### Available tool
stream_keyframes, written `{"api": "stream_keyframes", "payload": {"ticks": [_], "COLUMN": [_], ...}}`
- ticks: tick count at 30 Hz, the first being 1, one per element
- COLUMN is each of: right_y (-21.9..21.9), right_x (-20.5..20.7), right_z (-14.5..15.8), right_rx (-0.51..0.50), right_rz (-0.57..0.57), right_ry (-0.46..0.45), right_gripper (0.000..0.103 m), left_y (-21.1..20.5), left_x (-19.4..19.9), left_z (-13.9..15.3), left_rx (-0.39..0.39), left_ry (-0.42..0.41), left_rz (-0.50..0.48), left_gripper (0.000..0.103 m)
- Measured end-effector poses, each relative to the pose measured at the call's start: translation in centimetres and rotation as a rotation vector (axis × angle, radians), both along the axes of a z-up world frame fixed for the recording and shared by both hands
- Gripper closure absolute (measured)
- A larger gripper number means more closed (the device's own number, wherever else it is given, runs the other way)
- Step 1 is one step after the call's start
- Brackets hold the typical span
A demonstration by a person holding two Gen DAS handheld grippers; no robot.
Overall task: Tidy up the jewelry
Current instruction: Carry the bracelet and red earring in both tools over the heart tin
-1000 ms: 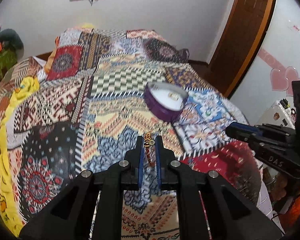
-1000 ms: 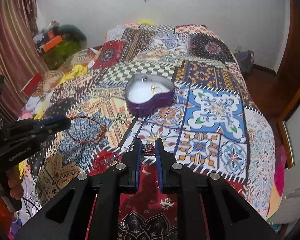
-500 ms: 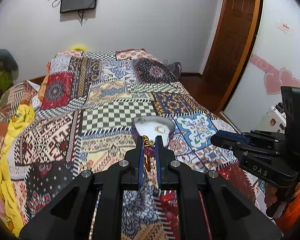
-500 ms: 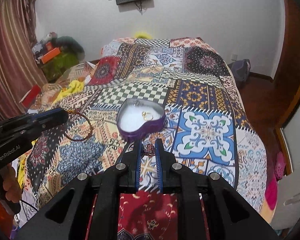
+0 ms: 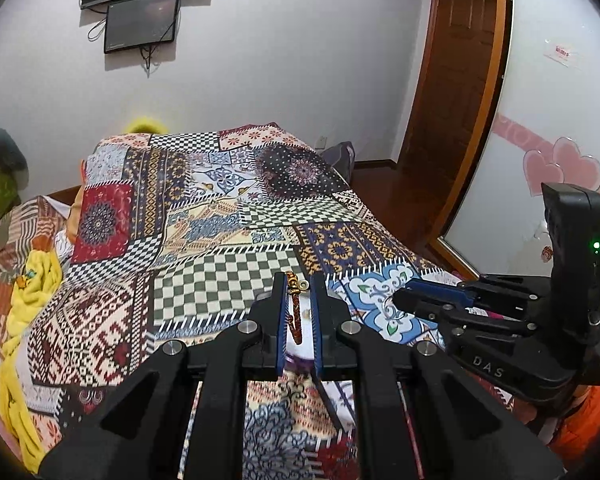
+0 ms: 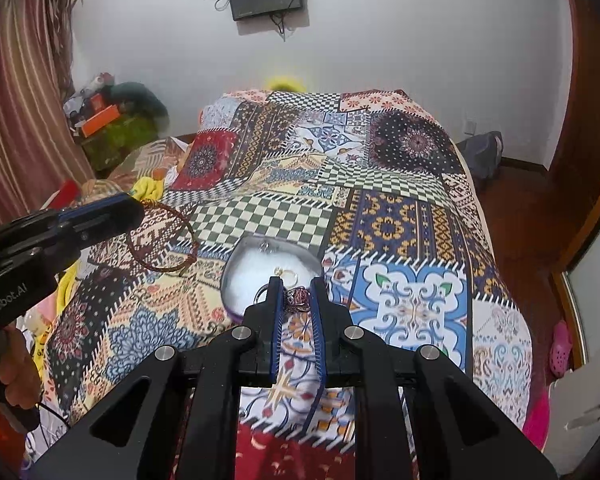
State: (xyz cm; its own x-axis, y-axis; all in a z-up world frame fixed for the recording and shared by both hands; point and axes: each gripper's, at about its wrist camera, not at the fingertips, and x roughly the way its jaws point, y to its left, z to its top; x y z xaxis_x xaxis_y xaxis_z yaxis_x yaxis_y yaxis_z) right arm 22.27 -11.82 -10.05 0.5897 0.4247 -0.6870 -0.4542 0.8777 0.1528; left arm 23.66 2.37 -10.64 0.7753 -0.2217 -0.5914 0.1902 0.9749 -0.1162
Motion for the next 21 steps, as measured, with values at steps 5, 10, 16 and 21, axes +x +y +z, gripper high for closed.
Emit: {"api": "stream_keyframes", "payload": {"ticks": [5,10,16,21], "right_y": [0.3,0.6,1.1,1.7], "right_x": [1.3,2.3,3.1,3.6], "right_z": [-0.1,-0.8,-1.8,-2.7], "right_rx": [0.0,-0.011,-0.029,-0.039], "right_rz": [0.008,0.015,0.027,0.054], "right_ry": [-0.001,0.006,0.028,0.054], "right_gripper": [0.091,0.091,0.091,0.091], "left_y": [-0.4,-0.7,-0.5,0.3], "left_x": [1.7,3.4,5.4,6.7], "left_z": [-0.9,-2.4,-5.0,-7.0], "left_rx": [-0.018,-0.054,-0.068,-0.056], "left_ry": [0.028,0.08,0.155,0.207], "left_rz": [-0.024,-0.063,-0.072,-0.039], "left_gripper": [0.094,0.094,0.094,0.094]}}
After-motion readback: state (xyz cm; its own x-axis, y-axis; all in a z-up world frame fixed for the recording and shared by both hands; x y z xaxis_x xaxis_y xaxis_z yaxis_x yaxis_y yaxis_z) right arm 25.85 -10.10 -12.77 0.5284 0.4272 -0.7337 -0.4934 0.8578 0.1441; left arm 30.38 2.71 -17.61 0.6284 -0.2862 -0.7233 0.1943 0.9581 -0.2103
